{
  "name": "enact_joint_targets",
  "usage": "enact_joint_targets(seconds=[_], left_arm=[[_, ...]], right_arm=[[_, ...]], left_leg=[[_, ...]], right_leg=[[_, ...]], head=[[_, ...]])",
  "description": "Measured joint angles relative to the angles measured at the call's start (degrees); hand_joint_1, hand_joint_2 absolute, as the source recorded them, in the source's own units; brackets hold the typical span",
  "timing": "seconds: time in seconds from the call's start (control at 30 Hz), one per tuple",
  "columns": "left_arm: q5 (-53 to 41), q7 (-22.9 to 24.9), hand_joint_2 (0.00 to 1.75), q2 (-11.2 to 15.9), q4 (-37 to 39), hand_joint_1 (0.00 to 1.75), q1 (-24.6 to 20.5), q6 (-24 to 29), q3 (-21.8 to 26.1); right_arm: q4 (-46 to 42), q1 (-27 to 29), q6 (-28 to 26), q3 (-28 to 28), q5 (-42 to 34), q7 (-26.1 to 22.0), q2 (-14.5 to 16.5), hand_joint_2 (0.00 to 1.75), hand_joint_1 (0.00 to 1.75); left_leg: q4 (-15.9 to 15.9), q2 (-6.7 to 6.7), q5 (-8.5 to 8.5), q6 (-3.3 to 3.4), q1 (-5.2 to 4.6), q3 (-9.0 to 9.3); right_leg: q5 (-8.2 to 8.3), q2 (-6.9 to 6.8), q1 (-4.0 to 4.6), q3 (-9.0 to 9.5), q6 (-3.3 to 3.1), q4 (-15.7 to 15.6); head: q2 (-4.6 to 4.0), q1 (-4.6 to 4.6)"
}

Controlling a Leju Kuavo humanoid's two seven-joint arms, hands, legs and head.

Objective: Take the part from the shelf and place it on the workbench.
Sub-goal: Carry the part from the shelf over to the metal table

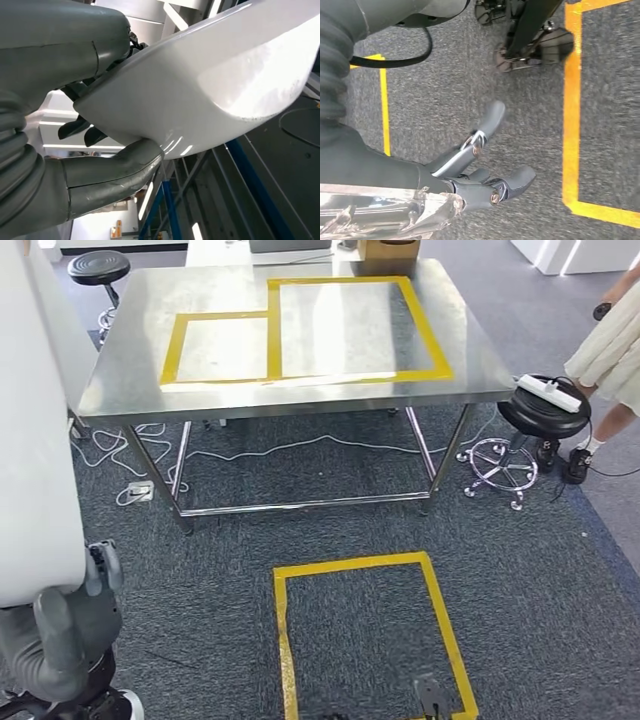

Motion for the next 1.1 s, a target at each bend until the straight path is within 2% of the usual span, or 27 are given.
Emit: enact_joint_targets(seconds=[0.03,0.07,0.1,0.13,0.17,0.23,0.27,0.3,0.37,0.4,0.43,0.47,0.53,0.6,0.67,0.7,0.77,0.8,0.87,0.9,0.93,0.97,1.03,1.07,1.1], left_arm=[[0.02,-0.08,1.75,0.01,0.01,1.75,0.00,0.00,0.01],[0.06,-0.20,1.75,0.02,0.02,1.75,-0.02,0.00,0.01],[0.15,-0.40,1.75,0.03,0.02,1.75,-0.04,-0.03,-0.01],[0.24,-0.63,1.75,0.04,0.03,1.75,-0.06,-0.08,-0.02],[0.37,-0.84,1.75,0.05,0.03,1.75,-0.08,-0.15,-0.04],[0.57,-1.09,1.75,0.08,0.01,1.75,-0.09,-0.28,-0.06],[0.66,-1.15,1.75,0.09,0.01,1.75,-0.09,-0.34,-0.06],[0.75,-1.24,1.75,0.11,0.01,1.75,-0.10,-0.38,-0.05],[0.87,-1.44,1.75,0.13,0.02,1.75,-0.09,-0.42,-0.03],[0.93,-1.51,1.75,0.13,0.02,1.75,-0.09,-0.42,-0.02],[0.93,-1.56,1.75,0.13,0.02,1.75,-0.09,-0.42,-0.01],[0.80,-1.56,1.75,0.14,0.02,1.75,-0.09,-0.40,-0.01],[0.18,-1.57,1.75,0.14,0.01,1.75,-0.10,-0.29,-0.02],[-0.62,-1.62,1.75,0.15,0.01,1.75,-0.12,-0.14,-0.04],[-0.98,-1.67,1.75,0.15,0.02,1.75,-0.14,-0.09,-0.07],[-1.01,-1.69,1.75,0.14,0.02,1.75,-0.15,-0.09,-0.09],[-1.02,-1.71,1.75,0.12,0.02,1.75,-0.21,-0.08,-0.15],[-1.03,-1.72,1.75,0.11,0.02,1.75,-0.24,-0.07,-0.18],[-1.05,-1.72,1.75,0.11,0.02,1.75,-0.26,-0.07,-0.21],[-1.07,-1.72,1.75,0.11,0.02,1.75,-0.26,-0.07,-0.21],[-1.08,-1.72,1.75,0.12,0.02,1.75,-0.26,-0.07,-0.21],[-1.09,-1.72,1.75,0.12,0.02,1.75,-0.26,-0.07,-0.21],[-1.09,-1.72,1.75,0.12,0.02,1.75,-0.26,-0.07,-0.21],[-1.09,-1.72,1.75,0.12,0.02,1.75,-0.27,-0.07,-0.21],[-1.07,-1.70,1.75,0.13,0.02,1.75,-0.29,-0.07,-0.23]], right_arm=[[0.01,0.05,-0.01,0.00,0.04,0.01,-0.04,1.75,0.00],[0.01,0.06,-0.01,0.01,0.08,0.04,-0.07,1.75,0.00],[0.02,0.04,-0.01,0.01,0.12,0.08,-0.08,1.75,0.00],[0.02,0.01,-0.01,0.01,0.16,0.12,-0.08,1.75,0.00],[0.02,-0.08,-0.02,0.02,0.20,0.15,-0.09,1.75,0.00],[0.02,-0.19,-0.02,0.02,0.24,0.14,-0.15,1.75,0.00],[0.02,-0.25,-0.02,0.02,0.25,0.11,-0.18,1.75,0.00],[0.02,-0.30,-0.02,0.02,0.25,0.10,-0.20,1.75,0.00],[0.02,-0.36,-0.03,0.02,0.26,0.09,-0.23,1.75,0.00],[0.02,-0.35,-0.04,0.02,0.26,0.09,-0.25,1.75,0.00],[0.02,-0.34,-0.05,0.01,0.26,0.10,-0.27,1.75,0.00],[0.02,-0.33,-0.07,0.01,0.26,0.10,-0.28,1.75,0.00],[0.02,-0.36,-0.09,0.01,0.29,0.10,-0.30,1.75,0.00],[0.02,-0.35,-0.14,0.01,0.33,0.10,-0.30,1.75,0.00],[0.02,-0.28,-0.19,0.01,0.38,0.10,-0.30,1.75,0.00],[0.02,-0.28,-0.21,0.01,0.39,0.10,-0.30,1.75,0.00],[0.02,-0.32,-0.23,0.02,0.41,0.10,-0.32,1.75,0.00],[0.02,-0.32,-0.25,0.02,0.41,0.10,-0.34,1.75,0.00],[0.02,-0.22,-0.26,0.02,0.40,0.11,-0.37,1.75,0.00],[0.02,-0.15,-0.26,0.01,0.40,0.11,-0.38,1.75,0.00],[0.02,-0.12,-0.26,0.01,0.40,0.11,-0.39,1.75,0.00],[0.02,-0.11,-0.27,0.00,0.40,0.11,-0.42,1.75,0.00],[0.02,-0.12,-0.28,0.00,0.40,0.11,-0.49,1.75,0.00],[0.04,-0.16,-0.28,0.01,0.41,0.11,-0.50,1.75,0.00],[0.07,-0.19,-0.27,0.01,0.41,0.12,-0.49,1.75,0.00]], left_leg=[[0.15,0.00,-0.82,-0.32,-0.01,0.84],[0.25,0.01,-1.57,-0.66,-0.09,1.37],[0.32,0.02,-2.19,-1.00,-0.18,1.72],[0.42,0.03,-2.53,-1.32,-0.27,1.91],[0.52,0.03,-2.57,-1.61,-0.28,1.81],[2.49,0.06,-2.28,-2.19,-0.23,0.89],[4.86,0.08,-2.70,-2.51,-0.19,-0.54],[8.12,0.09,-3.81,-2.80,-0.14,-2.57],[14.93,0.11,-7.20,-3.21,-0.04,-7.42],[16.89,0.11,-8.06,-3.26,-0.03,-9.28],[17.11,0.11,-7.53,-3.19,-0.02,-10.29],[15.38,0.11,-5.64,-3.02,-0.04,-10.28],[8.34,0.23,-0.19,-2.37,-0.16,-8.23],[2.90,0.41,2.13,-1.80,-0.43,-6.55],[1.69,0.38,2.20,-1.35,-0.65,-6.39],[1.51,0.34,2.79,-1.06,-0.55,-6.29],[1.08,0.32,3.37,-0.48,-0.33,-5.92],[0.89,0.35,3.62,-0.26,-0.20,-5.75],[0.90,0.36,3.54,0.02,-0.21,-5.68],[0.91,0.35,3.50,0.06,-0.22,-5.63],[0.92,0.30,3.33,0.06,-0.20,-5.54],[0.93,0.21,3.03,0.03,-0.16,-5.34],[1.00,0.07,2.12,-0.32,-0.04,-4.59],[1.11,0.03,1.55,-0.62,-0.09,-4.22],[1.19,0.03,1.08,-0.94,-0.19,-3.91]], right_leg=[[3.27,-0.14,-0.05,0.87,0.00,-3.50],[5.62,-0.22,-0.06,1.74,-0.35,-5.97],[7.41,-0.24,-0.03,2.15,-0.84,-7.24],[8.03,-0.22,0.07,2.23,-1.50,-7.43],[7.78,-0.07,0.09,2.38,-2.12,-7.26],[7.68,0.07,-0.08,2.63,-2.77,-7.49],[7.51,0.10,-0.20,2.93,-3.04,-7.71],[7.34,0.10,-0.25,3.18,-3.26,-7.91],[6.97,0.11,-0.27,3.48,-3.54,-8.07],[6.80,0.15,-0.26,3.60,-3.57,-8.08],[6.66,0.23,-0.24,3.76,-3.56,-8.08],[6.56,0.33,-0.22,3.95,-3.51,-8.08],[6.44,0.51,-0.15,4.34,-3.35,-8.10],[6.48,0.60,-0.04,4.41,-2.85,-8.11],[6.54,0.53,-0.02,4.43,-2.04,-8.32],[6.51,0.46,-0.07,4.39,-1.65,-8.38],[5.30,0.43,-0.10,3.75,-1.02,-6.78],[3.82,0.42,-0.10,2.64,-0.78,-4.26],[0.04,0.43,-0.07,-0.59,-0.46,3.14],[-1.15,0.42,-0.08,-2.02,-0.34,6.31],[-1.34,0.42,-0.09,-2.60,-0.26,7.71],[-0.39,0.40,-0.12,-1.97,-0.18,6.72],[2.84,0.34,-0.33,2.12,0.13,-0.42],[3.70,0.44,-0.42,4.41,0.11,-4.14],[3.90,0.53,-0.49,5.98,-0.16,-6.56]], head=[[-0.01,0.01],[-0.01,-0.02],[-0.01,-0.11],[-0.01,-0.20],[-0.01,-0.29],[0.00,-0.47],[0.00,-0.57],[0.00,-0.69],[0.00,-0.80],[0.00,-0.83],[0.00,-0.83],[0.00,-0.82],[-0.01,-0.82],[-0.01,-0.83],[-0.01,-0.81],[-0.01,-0.81],[-0.01,-0.69],[-0.01,-0.58],[-0.02,-0.30],[-0.02,-0.24],[-0.02,-0.20],[-0.02,-0.19],[-0.02,-0.19],[-0.02,-0.17],[-0.02,-0.23]])
